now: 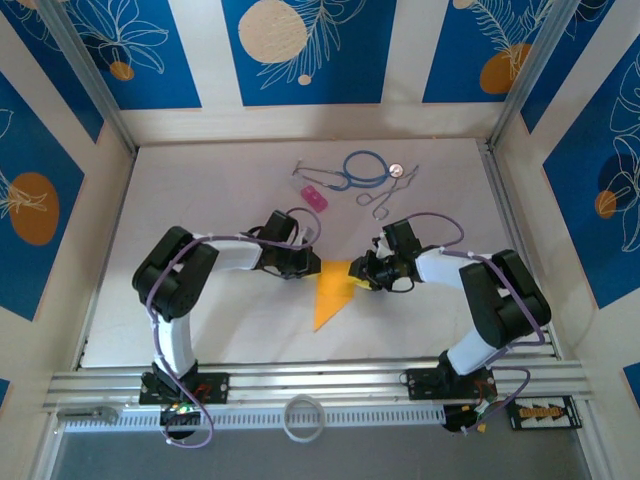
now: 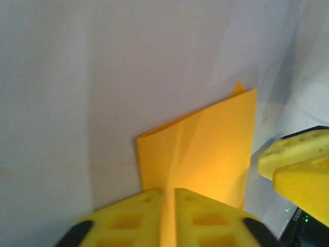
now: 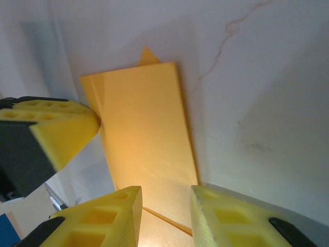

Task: Fold a paper plane with a square sheet of paper (pick it up from the middle)
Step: Fold the wing for the fifth time at the center of the table.

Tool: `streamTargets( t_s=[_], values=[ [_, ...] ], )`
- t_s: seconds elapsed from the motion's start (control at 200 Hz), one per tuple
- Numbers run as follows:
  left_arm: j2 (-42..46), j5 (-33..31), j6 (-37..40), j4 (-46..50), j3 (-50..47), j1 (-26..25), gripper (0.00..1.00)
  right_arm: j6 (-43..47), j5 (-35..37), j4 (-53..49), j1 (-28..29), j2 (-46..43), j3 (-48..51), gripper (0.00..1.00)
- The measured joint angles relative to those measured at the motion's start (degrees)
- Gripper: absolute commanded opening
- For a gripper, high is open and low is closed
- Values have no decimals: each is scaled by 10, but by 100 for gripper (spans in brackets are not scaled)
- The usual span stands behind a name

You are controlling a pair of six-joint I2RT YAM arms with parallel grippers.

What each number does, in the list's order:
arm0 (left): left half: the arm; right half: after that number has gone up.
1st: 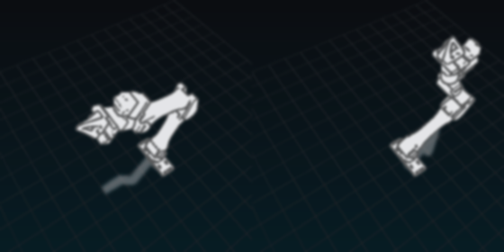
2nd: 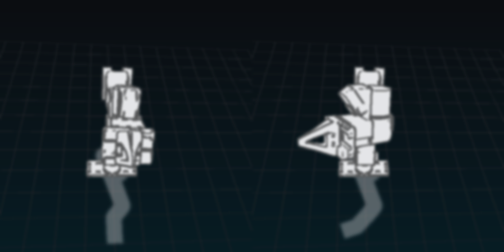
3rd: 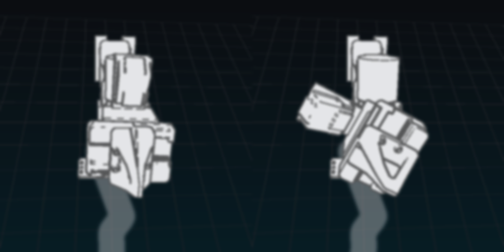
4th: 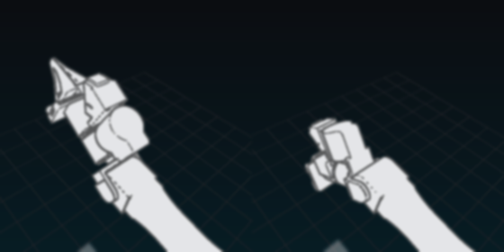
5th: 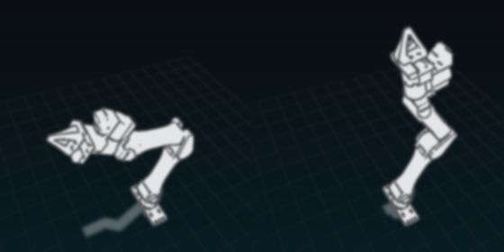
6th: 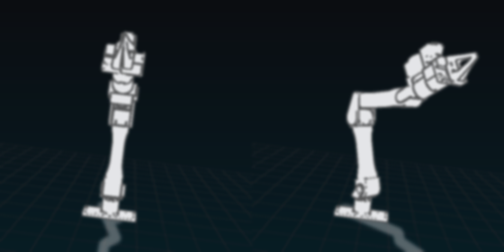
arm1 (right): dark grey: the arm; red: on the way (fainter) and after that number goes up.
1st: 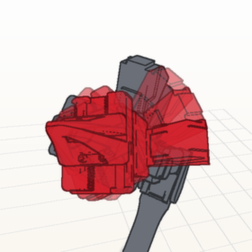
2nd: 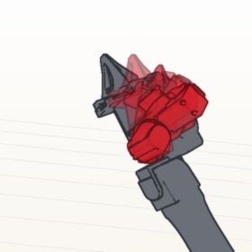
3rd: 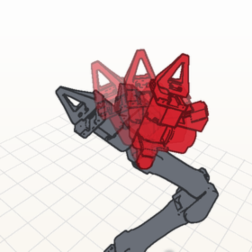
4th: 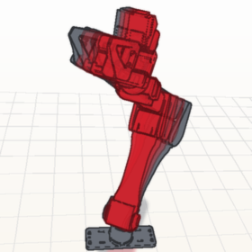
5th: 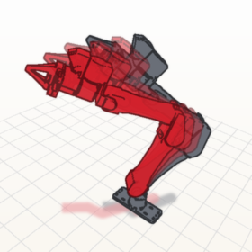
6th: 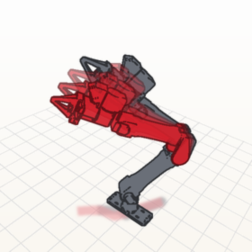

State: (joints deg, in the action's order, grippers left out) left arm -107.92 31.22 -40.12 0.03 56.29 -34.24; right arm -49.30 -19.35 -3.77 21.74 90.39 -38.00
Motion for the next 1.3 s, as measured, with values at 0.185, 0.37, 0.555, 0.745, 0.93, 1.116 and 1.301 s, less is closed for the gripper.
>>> streamTargets(
  t_s=[0.185, 0.37, 0.555, 0.745, 0.93, 1.116, 1.301],
  values=[
    [75, -1, -6, 13, -8, -3, 11, 4, 11, -14, -1, -8, -1, 29],
    [103, 25, -36, -15, -51, -27, 6, 6, 14, -19, -1, -10, -1, 29],
    [90, 40, -51, -23, -87, -56, 4, 6, 14, -23, -1, -12, -1, 29],
    [53, 26, -54, -26, -94, -57, 0, 5, 11, -25, -1, -30, 2, 32],
    [50, 27, -55, -53, -108, -56, 0, 3, 9, -28, 4, -35, 18, 34],
    [50, 40, -64, -100, -131, -53, 0, 0, -1, -29, 14, -33, 29, 34],
    [50, 46, -72, -116, -138, -51, 0, -6, -15, -16, 23, -14, 29, 34]
  ],
)
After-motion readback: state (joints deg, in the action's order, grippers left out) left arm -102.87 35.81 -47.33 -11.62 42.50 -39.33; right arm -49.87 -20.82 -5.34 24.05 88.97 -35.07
